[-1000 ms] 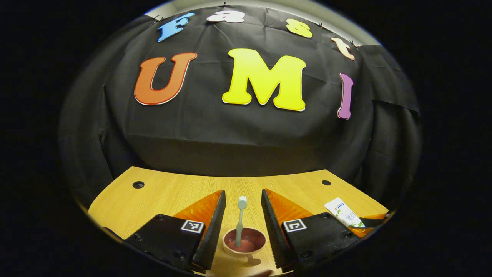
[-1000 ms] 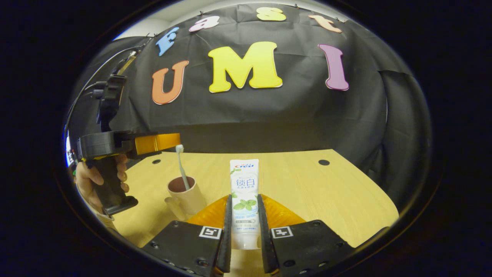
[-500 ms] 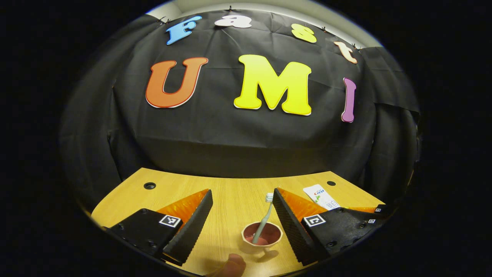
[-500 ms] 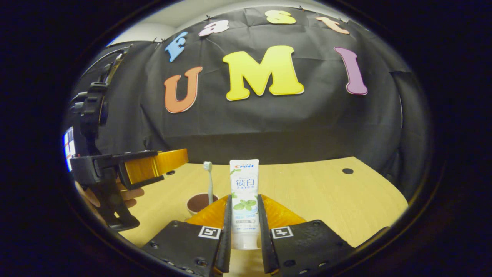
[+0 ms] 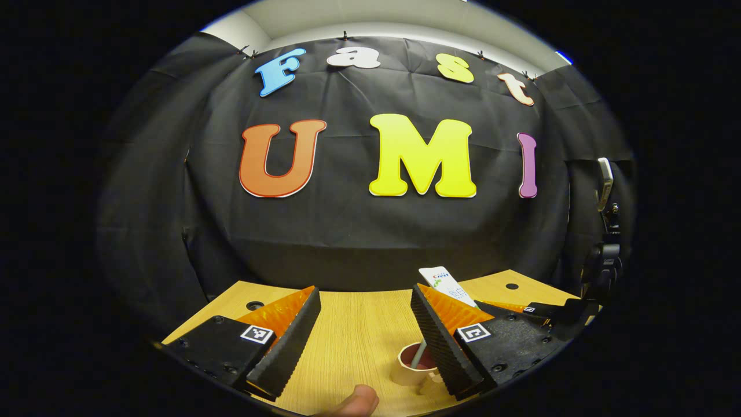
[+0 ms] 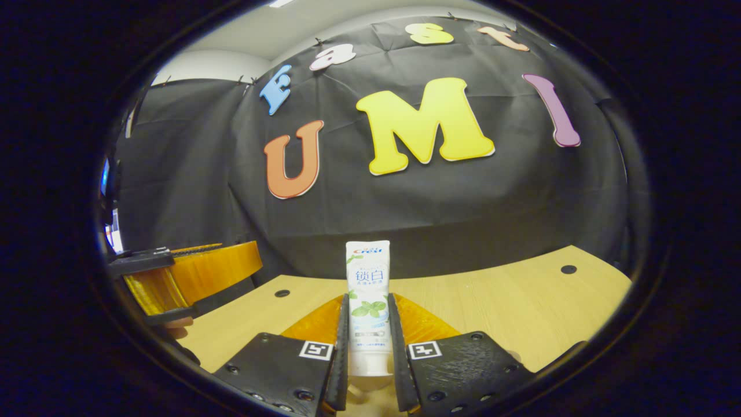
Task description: Put the toothbrush and toothpaste on the desktop into the cup, then pick up the cup and place it on the coaster on the desktop.
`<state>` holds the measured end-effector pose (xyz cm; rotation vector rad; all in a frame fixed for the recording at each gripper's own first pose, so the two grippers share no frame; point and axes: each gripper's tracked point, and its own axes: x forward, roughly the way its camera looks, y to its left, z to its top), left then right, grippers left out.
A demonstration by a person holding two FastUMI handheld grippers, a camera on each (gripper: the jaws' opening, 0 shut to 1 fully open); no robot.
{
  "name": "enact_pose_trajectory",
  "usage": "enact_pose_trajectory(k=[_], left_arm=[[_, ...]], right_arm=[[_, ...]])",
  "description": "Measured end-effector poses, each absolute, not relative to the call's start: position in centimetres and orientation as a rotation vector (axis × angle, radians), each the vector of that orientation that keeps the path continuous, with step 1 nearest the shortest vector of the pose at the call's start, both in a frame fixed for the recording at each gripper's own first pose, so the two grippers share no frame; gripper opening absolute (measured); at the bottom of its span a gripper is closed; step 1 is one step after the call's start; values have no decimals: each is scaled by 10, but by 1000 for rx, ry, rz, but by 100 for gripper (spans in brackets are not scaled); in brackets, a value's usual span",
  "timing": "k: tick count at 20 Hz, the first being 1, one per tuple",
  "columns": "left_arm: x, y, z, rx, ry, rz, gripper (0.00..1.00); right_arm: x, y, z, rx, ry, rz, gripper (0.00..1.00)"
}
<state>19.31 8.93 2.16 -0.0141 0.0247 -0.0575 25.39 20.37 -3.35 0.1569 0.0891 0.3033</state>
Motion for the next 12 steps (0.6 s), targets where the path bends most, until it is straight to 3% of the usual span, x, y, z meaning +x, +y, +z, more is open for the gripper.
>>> enact_pose_trajectory(k=[12], left_arm=[[202,102,4,-51,76,-33,99]], right_arm=[[270,218,-58,168,145,291,37]])
